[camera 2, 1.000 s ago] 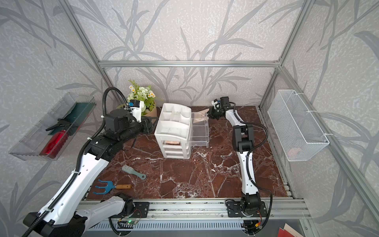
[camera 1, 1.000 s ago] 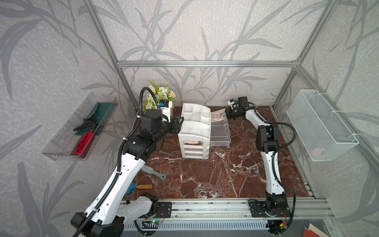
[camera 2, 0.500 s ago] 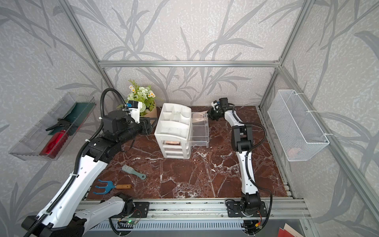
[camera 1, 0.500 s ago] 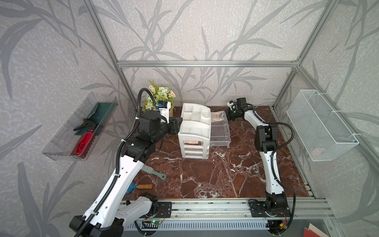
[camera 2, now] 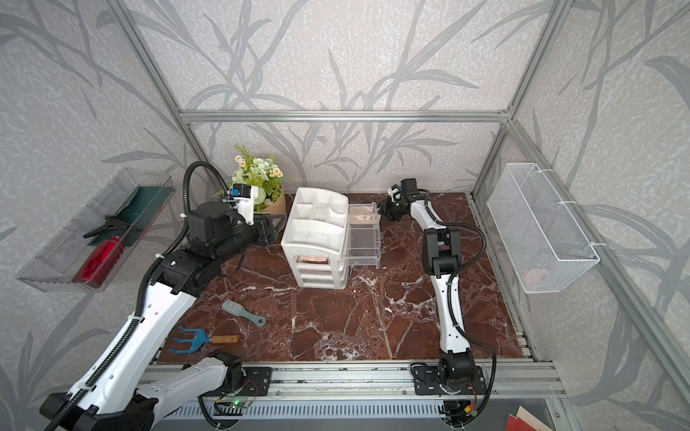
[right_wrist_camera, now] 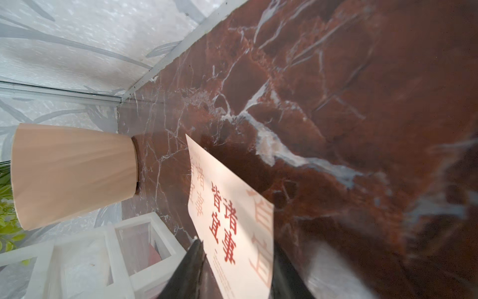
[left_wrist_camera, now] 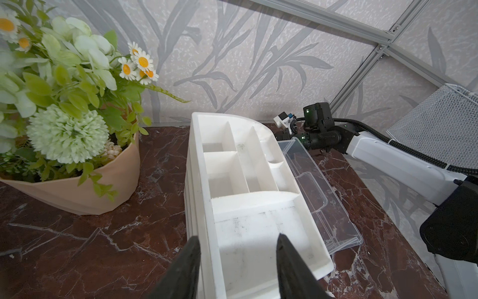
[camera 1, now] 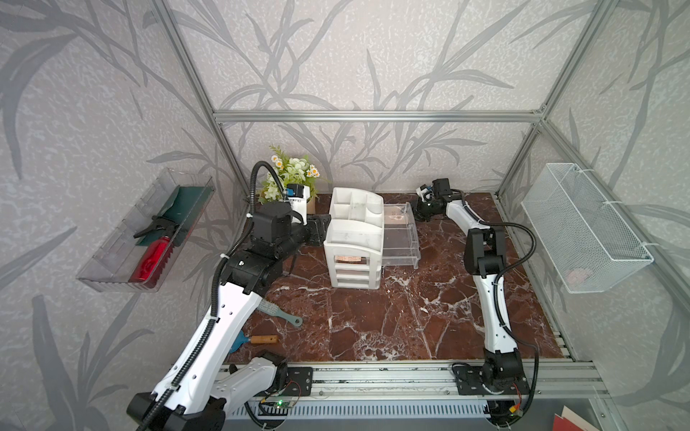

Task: Take the postcards out of the drawer
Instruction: Place the postcard at the center of the board.

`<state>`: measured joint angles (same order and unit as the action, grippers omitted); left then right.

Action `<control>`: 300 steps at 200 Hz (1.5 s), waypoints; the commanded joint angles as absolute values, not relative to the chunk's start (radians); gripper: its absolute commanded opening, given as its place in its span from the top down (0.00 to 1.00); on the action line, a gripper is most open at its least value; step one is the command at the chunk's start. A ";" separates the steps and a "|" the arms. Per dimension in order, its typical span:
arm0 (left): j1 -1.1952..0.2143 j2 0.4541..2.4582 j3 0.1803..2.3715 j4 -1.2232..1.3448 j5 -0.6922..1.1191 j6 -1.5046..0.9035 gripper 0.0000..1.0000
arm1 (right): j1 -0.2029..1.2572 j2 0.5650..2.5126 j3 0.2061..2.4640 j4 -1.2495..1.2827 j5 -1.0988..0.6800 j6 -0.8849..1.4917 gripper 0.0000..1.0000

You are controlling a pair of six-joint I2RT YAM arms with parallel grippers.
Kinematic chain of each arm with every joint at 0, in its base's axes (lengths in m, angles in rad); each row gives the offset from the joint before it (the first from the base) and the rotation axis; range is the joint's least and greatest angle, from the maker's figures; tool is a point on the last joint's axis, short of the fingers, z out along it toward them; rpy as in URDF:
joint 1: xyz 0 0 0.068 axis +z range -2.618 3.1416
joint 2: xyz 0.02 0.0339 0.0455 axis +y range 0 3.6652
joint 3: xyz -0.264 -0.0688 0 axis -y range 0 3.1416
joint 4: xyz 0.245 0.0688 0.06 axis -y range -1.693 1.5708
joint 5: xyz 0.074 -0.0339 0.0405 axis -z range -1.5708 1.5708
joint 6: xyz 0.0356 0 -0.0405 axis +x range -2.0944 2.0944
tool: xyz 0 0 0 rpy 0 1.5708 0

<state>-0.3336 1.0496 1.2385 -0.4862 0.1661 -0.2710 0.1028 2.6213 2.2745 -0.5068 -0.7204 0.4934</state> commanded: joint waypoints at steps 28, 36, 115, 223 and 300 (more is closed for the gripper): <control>-0.324 1.056 1.232 -0.481 0.166 -0.270 0.53 | 0.060 2.577 2.271 -0.560 -0.695 0.447 0.56; -0.322 1.061 1.235 -0.483 0.163 -0.267 0.53 | 0.052 2.567 2.264 -0.561 -0.697 0.443 0.56; -0.311 1.230 1.394 -0.623 0.042 -0.216 0.54 | 0.022 2.320 2.026 -0.597 -0.673 0.315 0.58; -0.308 1.490 1.594 -0.702 0.080 -0.185 0.68 | 0.023 1.880 1.448 -0.395 -0.761 0.339 0.60; -0.308 1.551 1.603 -0.711 0.099 -0.195 0.75 | 0.070 1.806 1.346 -0.337 -0.756 0.375 0.60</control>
